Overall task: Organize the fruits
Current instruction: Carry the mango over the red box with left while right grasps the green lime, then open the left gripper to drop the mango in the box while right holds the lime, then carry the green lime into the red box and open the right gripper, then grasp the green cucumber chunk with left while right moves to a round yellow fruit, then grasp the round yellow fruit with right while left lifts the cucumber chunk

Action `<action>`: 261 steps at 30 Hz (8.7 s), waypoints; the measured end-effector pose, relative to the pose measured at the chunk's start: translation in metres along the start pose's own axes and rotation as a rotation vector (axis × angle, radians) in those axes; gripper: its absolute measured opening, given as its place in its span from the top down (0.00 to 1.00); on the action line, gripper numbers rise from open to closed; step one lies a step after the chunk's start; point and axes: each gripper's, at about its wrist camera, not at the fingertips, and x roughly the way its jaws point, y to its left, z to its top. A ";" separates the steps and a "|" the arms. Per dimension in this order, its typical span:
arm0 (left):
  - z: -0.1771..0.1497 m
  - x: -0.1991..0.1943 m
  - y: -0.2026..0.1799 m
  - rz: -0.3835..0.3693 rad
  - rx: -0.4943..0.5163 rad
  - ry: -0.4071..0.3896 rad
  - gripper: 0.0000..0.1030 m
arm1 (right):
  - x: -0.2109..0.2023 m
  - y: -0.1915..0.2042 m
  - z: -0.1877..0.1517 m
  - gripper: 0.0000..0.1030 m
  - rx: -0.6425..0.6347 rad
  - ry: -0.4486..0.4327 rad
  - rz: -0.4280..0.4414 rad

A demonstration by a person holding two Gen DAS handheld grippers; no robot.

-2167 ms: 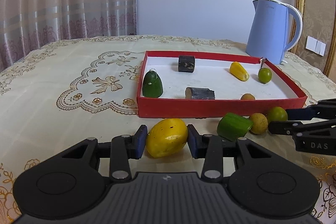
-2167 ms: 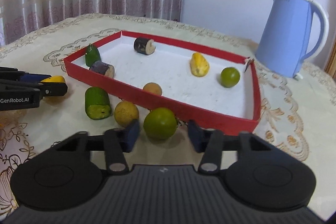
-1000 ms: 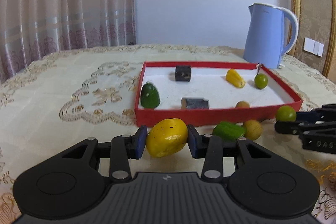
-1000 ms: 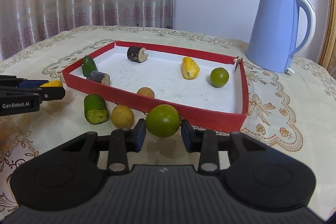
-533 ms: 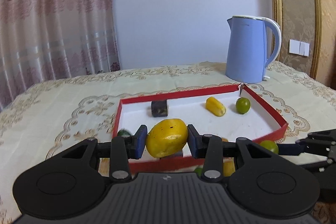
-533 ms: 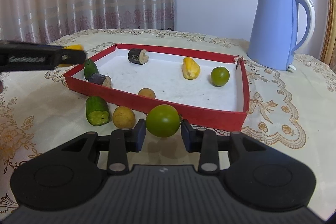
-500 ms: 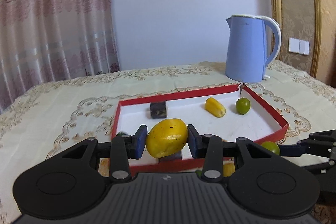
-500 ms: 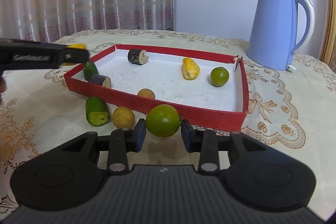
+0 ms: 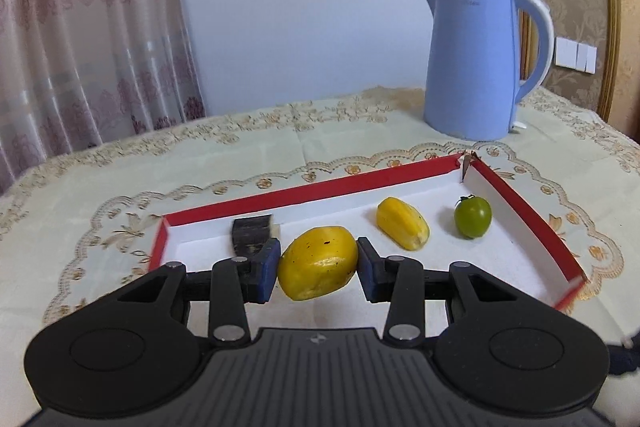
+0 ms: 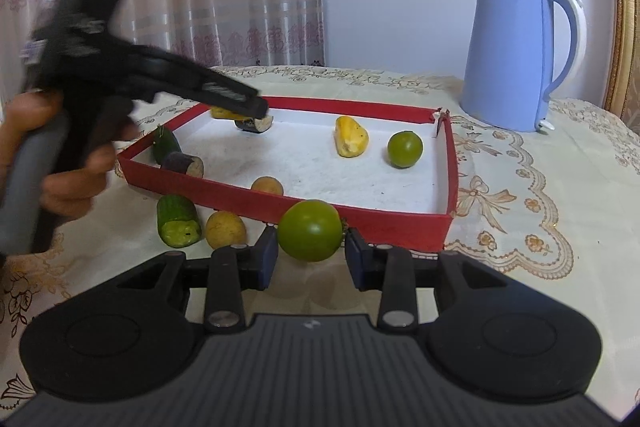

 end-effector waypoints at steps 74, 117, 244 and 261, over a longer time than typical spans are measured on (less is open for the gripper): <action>-0.118 -0.095 0.065 0.511 -0.333 -0.061 0.26 | -0.067 0.009 -0.003 0.67 0.010 -0.137 -0.057; -0.117 -0.095 0.058 0.485 -0.278 -0.071 0.22 | 0.067 -0.011 0.071 0.67 -0.027 -0.058 -0.018; -0.091 -0.095 0.056 0.155 -0.101 0.039 0.68 | 0.034 0.071 0.006 0.46 -0.170 0.076 -0.002; -0.092 -0.095 0.055 0.161 -0.081 0.041 0.68 | 0.038 0.074 0.007 0.74 -0.190 0.070 -0.021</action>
